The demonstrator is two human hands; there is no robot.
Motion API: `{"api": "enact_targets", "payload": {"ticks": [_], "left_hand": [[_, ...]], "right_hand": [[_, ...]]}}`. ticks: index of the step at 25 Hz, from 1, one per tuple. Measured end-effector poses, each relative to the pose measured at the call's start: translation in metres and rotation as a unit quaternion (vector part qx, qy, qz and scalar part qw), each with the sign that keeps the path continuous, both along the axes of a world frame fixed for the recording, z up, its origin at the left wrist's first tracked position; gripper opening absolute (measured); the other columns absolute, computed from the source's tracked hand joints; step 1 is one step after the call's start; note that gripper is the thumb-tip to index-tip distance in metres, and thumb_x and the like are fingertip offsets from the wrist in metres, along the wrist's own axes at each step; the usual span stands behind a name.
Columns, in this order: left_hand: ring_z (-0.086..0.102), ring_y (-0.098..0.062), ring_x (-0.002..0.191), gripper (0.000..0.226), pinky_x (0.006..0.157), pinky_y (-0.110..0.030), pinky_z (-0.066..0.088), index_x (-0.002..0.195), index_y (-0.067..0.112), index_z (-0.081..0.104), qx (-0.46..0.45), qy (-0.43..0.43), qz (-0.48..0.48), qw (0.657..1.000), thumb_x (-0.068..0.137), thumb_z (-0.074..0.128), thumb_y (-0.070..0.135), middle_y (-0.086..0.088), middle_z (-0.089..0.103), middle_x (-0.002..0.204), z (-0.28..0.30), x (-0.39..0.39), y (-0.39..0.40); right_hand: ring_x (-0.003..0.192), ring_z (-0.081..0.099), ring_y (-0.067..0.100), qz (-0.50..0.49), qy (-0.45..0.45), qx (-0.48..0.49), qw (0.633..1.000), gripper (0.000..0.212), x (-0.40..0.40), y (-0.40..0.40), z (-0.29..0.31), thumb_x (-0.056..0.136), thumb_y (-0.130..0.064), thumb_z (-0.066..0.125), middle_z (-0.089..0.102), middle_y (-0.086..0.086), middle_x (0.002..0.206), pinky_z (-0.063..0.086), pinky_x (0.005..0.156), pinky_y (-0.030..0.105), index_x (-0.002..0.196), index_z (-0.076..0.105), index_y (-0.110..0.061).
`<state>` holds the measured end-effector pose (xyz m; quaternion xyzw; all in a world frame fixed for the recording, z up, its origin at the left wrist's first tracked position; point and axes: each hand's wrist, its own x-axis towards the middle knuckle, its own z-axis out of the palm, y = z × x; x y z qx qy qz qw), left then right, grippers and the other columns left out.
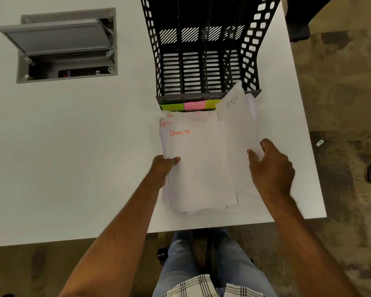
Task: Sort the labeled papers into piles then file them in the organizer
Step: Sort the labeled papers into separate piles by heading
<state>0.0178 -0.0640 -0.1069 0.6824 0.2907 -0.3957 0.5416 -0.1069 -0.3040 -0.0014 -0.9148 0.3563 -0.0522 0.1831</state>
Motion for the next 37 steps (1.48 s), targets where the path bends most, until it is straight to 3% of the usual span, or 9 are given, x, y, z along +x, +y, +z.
{"api": "enact_targets", "payload": {"ticks": [7,11,19,21,24,26,29,32,37], "left_hand": [[0.064,-0.037,0.111,0.041,0.098,-0.045,0.053,0.130,-0.002,0.061,-0.012,-0.035,-0.013,0.999,0.091,0.071,0.007,-0.020,0.067,0.127,0.004,0.005,0.021],[0.065,-0.025,0.100,0.034,0.074,-0.020,0.055,0.125,-0.005,0.062,-0.022,-0.080,0.006,0.996,0.092,0.068,-0.002,-0.016,0.066,0.126,0.005,0.001,0.035],[0.067,-0.034,0.092,0.030,0.085,-0.042,0.055,0.110,-0.009,0.067,-0.005,-0.058,0.030,0.998,0.082,0.075,-0.002,-0.023,0.071,0.109,0.010,0.003,0.046],[0.068,-0.029,0.081,0.012,0.078,-0.039,0.055,0.096,-0.003,0.069,-0.072,-0.048,0.023,0.996,0.090,0.065,0.006,-0.019,0.072,0.092,0.011,0.005,0.048],[0.065,-0.016,0.053,0.069,0.054,-0.025,0.056,0.068,0.009,0.075,-0.155,0.063,0.018,0.986,0.111,0.022,0.013,-0.006,0.067,0.061,0.008,0.012,0.048],[0.061,-0.015,0.054,0.060,0.055,-0.023,0.053,0.068,0.000,0.065,-0.120,0.071,-0.023,0.990,0.110,0.022,0.002,-0.008,0.062,0.059,0.009,0.013,0.050],[0.070,-0.026,0.084,0.030,0.078,-0.032,0.059,0.103,-0.007,0.067,-0.071,0.015,-0.008,0.997,0.107,0.044,0.012,-0.018,0.074,0.091,0.003,0.008,0.058],[0.060,-0.031,0.125,0.058,0.111,-0.048,0.044,0.141,0.008,0.056,-0.085,-0.002,0.057,0.995,0.105,0.038,0.050,-0.014,0.064,0.135,-0.001,0.008,0.062],[0.062,-0.027,0.124,0.060,0.109,-0.050,0.047,0.144,0.018,0.052,-0.071,-0.053,-0.036,0.995,0.097,0.053,0.055,-0.006,0.066,0.135,-0.001,0.002,0.049]], "right_hand": [[0.055,0.053,0.012,0.099,-0.078,-0.027,0.992,0.013,0.012,0.059,0.104,0.094,-0.031,0.059,0.055,-0.007,0.074,0.038,0.051,0.020,0.100,0.054,-0.020],[0.068,0.059,0.011,0.117,-0.147,0.021,0.982,0.025,0.012,0.080,0.147,0.096,-0.033,0.044,0.068,-0.006,0.087,0.045,0.057,0.024,0.107,0.063,-0.021],[0.068,0.054,0.004,0.125,-0.214,0.101,0.964,0.018,0.021,0.070,0.187,0.098,-0.042,0.058,0.058,-0.018,0.083,0.041,0.057,0.012,0.110,0.059,-0.029],[0.078,0.062,0.001,0.130,-0.223,0.153,0.954,0.024,0.027,0.066,0.167,0.096,-0.047,0.059,0.064,-0.021,0.096,0.047,0.064,0.010,0.114,0.058,-0.031],[0.093,0.067,0.006,0.089,-0.161,0.255,0.949,0.028,0.045,0.058,0.090,0.088,-0.042,0.068,0.069,-0.021,0.102,0.055,0.080,0.028,0.113,0.058,-0.037],[0.101,0.066,0.013,0.035,-0.092,0.339,0.936,0.034,0.052,0.046,0.021,0.085,-0.026,0.073,0.066,-0.018,0.105,0.052,0.084,0.028,0.115,0.059,-0.033],[0.115,0.061,0.023,-0.026,0.002,0.400,0.916,0.048,0.040,0.029,-0.064,0.086,-0.005,0.069,0.062,-0.005,0.117,0.043,0.086,0.021,0.131,0.054,-0.014],[0.116,0.059,0.025,-0.085,0.011,0.406,0.910,0.055,0.025,0.018,-0.098,0.084,0.007,0.057,0.059,-0.001,0.122,0.044,0.087,0.023,0.135,0.049,-0.013],[0.118,0.056,0.031,-0.078,0.050,0.407,0.909,0.064,0.036,0.033,-0.107,0.082,0.007,0.045,0.055,0.008,0.130,0.048,0.091,0.031,0.142,0.037,-0.015]]}}
